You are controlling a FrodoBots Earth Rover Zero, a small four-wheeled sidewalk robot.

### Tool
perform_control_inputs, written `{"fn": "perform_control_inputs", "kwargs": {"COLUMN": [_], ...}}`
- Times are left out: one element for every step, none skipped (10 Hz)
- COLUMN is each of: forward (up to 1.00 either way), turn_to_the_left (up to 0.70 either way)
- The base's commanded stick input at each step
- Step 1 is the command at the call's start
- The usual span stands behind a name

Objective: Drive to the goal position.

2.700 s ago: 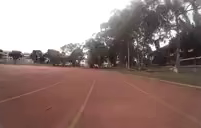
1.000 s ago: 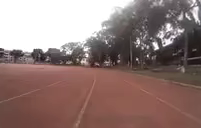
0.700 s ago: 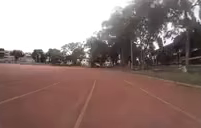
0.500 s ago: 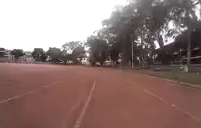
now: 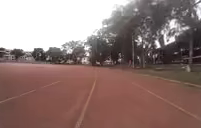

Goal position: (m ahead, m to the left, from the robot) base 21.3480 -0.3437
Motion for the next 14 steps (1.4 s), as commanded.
{"fn": "perform_control_inputs", "kwargs": {"forward": [0.50,0.50,0.50,0.50,0.50,0.50,0.50,0.50,0.50,0.50,0.50,0.50,0.50,0.50], "turn_to_the_left": [0.00,0.00,0.00,0.00,0.00,0.00,0.00,0.00,0.00,0.00,0.00,0.00,0.00,0.00]}}
